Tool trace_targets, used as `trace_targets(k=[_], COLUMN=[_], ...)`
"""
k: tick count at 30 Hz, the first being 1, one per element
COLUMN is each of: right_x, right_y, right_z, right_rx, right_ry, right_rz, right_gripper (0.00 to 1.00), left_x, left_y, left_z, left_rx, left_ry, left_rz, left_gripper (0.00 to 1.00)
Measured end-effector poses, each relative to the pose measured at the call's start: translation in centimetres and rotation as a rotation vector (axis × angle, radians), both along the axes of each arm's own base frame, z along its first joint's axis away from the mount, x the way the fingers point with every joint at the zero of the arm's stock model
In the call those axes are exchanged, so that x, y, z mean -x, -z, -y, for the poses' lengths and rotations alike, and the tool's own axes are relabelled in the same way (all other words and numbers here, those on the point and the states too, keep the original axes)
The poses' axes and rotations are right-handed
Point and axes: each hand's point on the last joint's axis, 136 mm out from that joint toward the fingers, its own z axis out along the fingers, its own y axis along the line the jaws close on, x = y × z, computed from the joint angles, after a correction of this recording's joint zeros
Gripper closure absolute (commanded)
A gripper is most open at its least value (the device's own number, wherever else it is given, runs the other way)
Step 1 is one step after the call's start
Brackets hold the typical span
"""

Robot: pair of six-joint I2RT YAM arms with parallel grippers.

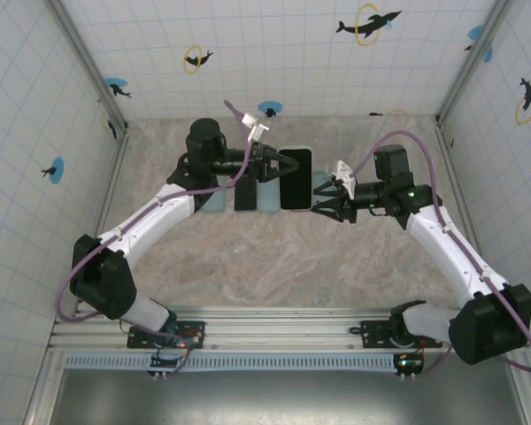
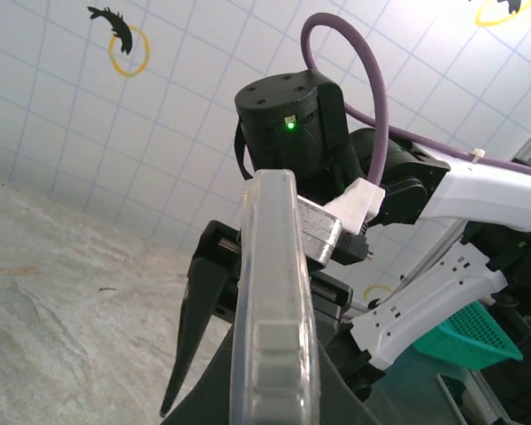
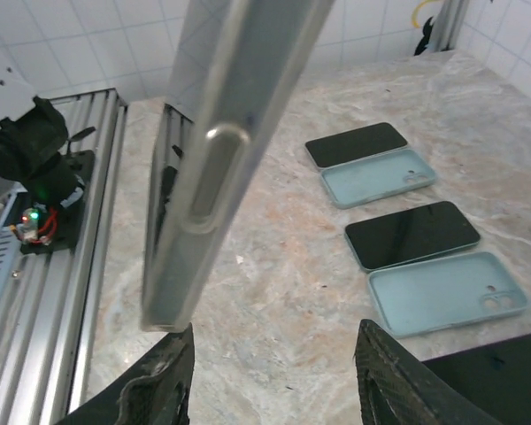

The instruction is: Take the phone out of the phone case

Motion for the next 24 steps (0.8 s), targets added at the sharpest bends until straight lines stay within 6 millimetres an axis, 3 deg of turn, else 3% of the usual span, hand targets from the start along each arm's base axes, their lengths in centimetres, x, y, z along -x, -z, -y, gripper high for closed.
trace_targets(k=[12,24], right_x=[1.4,1.6], right_y=[-1.5,0.2], right_z=[-1.2,-2.0], right_rx=[-0.088,-0.060], right_ry=[-0.096,-0.131], right_rz=[-0.017,-0.045], right_gripper=[0.65,0.73], left_x=[-0.4,0.0], left_y=[-0.1,-0.7], left_z=[-0.3,-0.5], left_rx=[0.004,0.016], left_ry=[-0.019,-0.020], left_rz=[0.004,0.021], left_gripper=[1.00,1.00])
